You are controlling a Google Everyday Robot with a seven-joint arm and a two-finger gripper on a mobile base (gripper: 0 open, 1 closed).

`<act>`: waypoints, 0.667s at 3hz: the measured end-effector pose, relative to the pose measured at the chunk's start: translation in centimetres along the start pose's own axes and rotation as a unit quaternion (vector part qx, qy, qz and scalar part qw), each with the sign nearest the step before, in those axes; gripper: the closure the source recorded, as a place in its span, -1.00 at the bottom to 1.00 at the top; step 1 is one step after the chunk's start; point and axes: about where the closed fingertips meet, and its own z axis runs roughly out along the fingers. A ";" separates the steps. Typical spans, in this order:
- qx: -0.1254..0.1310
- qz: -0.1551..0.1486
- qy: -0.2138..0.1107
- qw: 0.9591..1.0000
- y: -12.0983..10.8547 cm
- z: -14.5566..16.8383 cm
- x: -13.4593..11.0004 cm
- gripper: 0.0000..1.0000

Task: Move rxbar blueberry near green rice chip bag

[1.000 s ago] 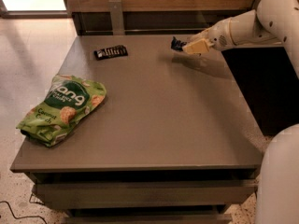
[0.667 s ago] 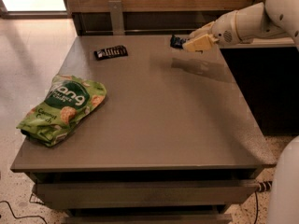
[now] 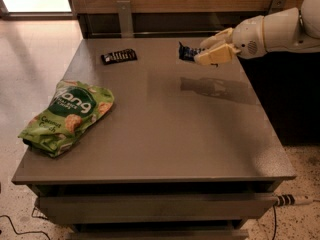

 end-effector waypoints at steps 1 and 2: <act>-0.021 0.004 -0.016 1.000 4.5 0.3 -0.5 1.00; -0.028 0.014 -0.027 0.999 8.9 1.8 -1.5 1.00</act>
Offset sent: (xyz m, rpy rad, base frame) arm -0.1135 0.1026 -0.0195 0.1015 0.0495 0.0273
